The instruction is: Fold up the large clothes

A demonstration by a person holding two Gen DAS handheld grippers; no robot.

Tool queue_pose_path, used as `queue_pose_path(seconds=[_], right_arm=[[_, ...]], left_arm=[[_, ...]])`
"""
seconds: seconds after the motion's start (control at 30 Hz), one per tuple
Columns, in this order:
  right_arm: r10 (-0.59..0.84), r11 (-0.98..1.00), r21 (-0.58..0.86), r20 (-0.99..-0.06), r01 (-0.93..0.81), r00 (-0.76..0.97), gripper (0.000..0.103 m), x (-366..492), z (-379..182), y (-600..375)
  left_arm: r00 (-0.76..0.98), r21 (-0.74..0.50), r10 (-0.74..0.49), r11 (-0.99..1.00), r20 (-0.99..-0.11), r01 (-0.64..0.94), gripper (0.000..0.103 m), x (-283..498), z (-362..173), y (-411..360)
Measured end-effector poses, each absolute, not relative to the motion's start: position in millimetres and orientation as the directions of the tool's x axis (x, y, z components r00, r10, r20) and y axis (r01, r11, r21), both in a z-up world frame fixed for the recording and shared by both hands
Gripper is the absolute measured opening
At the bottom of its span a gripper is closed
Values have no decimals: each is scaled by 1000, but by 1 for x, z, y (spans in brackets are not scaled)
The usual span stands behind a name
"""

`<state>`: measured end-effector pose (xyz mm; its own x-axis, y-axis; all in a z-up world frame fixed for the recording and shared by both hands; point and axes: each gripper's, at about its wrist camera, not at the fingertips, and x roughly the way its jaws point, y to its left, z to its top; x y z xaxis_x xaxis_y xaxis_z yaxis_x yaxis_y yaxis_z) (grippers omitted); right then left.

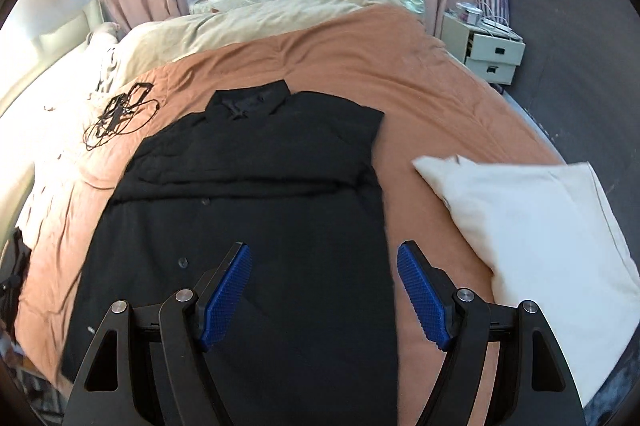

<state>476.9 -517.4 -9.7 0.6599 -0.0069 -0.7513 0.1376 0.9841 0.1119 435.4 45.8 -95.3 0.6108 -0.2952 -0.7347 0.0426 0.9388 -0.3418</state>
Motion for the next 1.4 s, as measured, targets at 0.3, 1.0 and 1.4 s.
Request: queue_pose_path(seconds=[0.3, 1.0, 1.4], right_arm=[[3, 976, 149, -736, 158, 677, 84, 417, -25, -537], [173, 915, 349, -794, 204, 583, 79, 333, -152, -561], [399, 777, 603, -694, 182, 600, 63, 327, -175, -565]], left_arm=[[585, -376, -329, 926, -741, 43, 82, 397, -112, 22], [478, -394, -388, 914, -788, 93, 64, 372, -176, -10], [427, -499, -462, 866, -777, 30, 41, 397, -209, 5]])
